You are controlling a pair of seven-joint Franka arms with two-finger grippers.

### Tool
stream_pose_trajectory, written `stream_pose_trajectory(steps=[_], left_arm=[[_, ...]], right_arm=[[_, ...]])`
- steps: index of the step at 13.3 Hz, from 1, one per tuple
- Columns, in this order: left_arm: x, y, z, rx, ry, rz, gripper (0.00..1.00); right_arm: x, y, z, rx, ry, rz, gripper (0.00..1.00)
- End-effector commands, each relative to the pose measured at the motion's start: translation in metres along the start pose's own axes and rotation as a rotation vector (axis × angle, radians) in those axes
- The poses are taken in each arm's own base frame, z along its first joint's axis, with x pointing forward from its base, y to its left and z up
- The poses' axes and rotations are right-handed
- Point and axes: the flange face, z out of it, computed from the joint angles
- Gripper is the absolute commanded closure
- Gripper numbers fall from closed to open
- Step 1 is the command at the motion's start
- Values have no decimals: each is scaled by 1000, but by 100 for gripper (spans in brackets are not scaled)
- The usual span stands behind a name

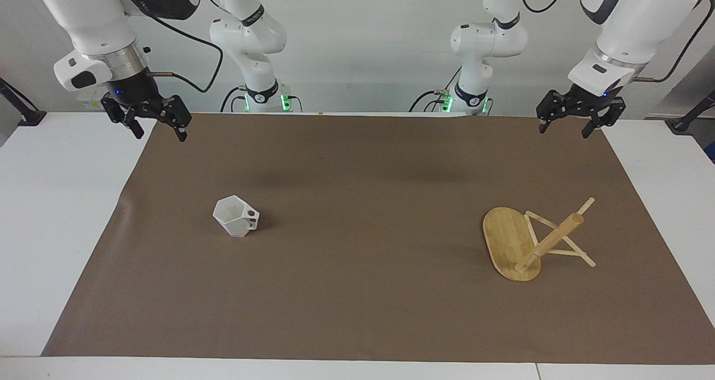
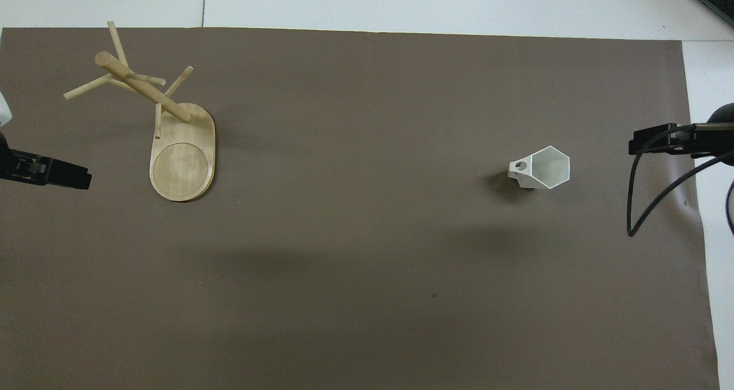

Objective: Hang cup on rack

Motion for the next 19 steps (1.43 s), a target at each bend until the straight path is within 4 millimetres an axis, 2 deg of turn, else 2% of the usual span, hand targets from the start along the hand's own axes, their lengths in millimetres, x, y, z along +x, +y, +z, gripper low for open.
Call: stream_pose_trajectory(steps=[1, 13, 15, 19], left_arm=[[-4, 0, -2, 9, 13, -6, 0], [-4, 0, -2, 9, 13, 1, 0], [-4, 1, -3, 10, 16, 1, 0], [-3, 1, -4, 11, 25, 1, 0]], right_arm=[[-8, -5, 38, 4, 8, -1, 0], [3, -6, 163, 12, -17, 10, 0], [6, -6, 180, 14, -12, 12, 0], [9, -9, 198, 17, 4, 53, 0]])
